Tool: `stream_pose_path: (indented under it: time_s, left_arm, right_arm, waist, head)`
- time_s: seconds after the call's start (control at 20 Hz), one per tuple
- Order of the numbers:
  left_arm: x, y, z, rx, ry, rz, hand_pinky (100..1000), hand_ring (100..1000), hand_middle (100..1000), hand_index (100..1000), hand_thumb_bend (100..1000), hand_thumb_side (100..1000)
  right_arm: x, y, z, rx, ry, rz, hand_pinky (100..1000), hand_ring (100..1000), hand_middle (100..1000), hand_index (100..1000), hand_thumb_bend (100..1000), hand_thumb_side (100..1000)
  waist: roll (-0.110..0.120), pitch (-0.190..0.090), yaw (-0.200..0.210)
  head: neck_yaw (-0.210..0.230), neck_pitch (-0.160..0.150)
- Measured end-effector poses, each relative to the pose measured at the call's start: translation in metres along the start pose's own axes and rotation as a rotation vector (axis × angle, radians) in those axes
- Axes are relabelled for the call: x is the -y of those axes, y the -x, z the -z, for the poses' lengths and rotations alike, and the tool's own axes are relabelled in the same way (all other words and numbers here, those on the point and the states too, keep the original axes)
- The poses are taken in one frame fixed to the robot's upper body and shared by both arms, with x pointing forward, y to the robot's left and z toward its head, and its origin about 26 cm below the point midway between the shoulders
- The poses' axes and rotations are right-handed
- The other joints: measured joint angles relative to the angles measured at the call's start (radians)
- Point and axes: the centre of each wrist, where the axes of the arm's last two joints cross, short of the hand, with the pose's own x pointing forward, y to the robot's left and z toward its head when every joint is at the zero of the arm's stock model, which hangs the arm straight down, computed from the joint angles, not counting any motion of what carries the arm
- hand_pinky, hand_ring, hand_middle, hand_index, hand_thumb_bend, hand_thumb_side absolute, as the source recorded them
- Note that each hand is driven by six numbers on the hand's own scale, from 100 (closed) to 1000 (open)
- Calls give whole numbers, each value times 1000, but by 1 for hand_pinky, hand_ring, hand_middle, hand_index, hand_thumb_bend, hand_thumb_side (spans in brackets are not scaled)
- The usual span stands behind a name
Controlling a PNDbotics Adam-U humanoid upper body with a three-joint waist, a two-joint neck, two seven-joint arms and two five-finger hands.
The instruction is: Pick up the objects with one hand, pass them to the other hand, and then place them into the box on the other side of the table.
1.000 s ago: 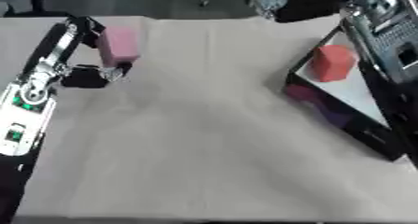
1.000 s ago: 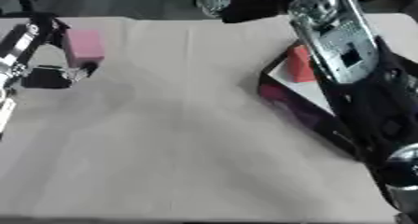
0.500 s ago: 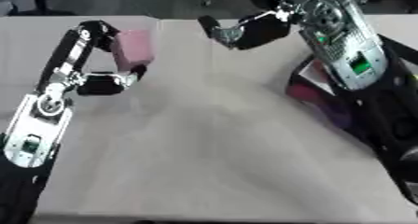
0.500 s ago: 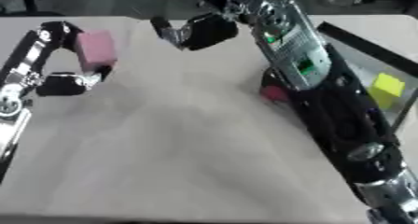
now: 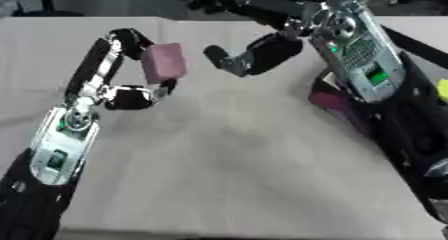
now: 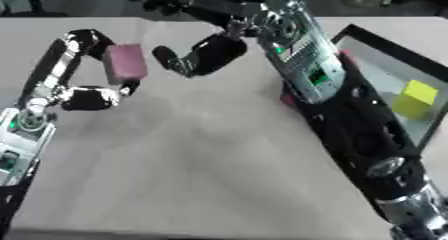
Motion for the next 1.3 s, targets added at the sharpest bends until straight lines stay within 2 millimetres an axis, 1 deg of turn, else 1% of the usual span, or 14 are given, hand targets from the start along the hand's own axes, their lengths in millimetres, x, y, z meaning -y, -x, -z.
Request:
stream_pose_path:
  time_s: [0.45,0.65,0.8,0.9,1.0,1.1,1.3]
  left_arm:
    - [10,-23,3,27,-46,70,645,570,585,574,100,100]
    - [10,-28,3,21,-67,118,638,561,575,573,110,100]
    - [10,-31,3,11,-72,146,636,562,575,575,151,100]
    - [11,-32,3,-3,-65,167,636,562,575,577,160,100]
    - [13,-33,3,-14,-49,186,637,562,576,577,168,100]
    - [14,-35,3,-20,-33,198,639,565,578,579,177,100]
    - [16,-38,3,-24,-6,216,636,563,577,579,175,100]
  right_arm:
    - [-9,-1,6,7,-32,-36,978,1000,1000,1000,100,100]
    - [-13,0,5,-10,-32,-72,976,1000,1000,1000,100,100]
    - [-16,2,5,-26,-30,-95,968,1000,1000,993,100,111]
    - [-18,3,3,-42,-25,-109,964,1000,1000,987,100,120]
    - [-22,2,0,-54,-11,-129,960,1000,1000,980,100,124]
    - [-23,1,-9,-66,4,-155,956,1000,995,974,100,128]
    - [-23,-6,-21,-82,26,-196,955,1000,992,976,100,125]
  waist:
    - [0,0,6]
    - [0,0,6]
    - [0,0,6]
    - [0,0,5]
    - [0,0,4]
    - [0,0,4]
    - [0,0,4]
  head:
    - [5,0]
    - [7,0]
    - [8,0]
    - [8,0]
    - [11,0]
    - [13,0]
    - [13,0]
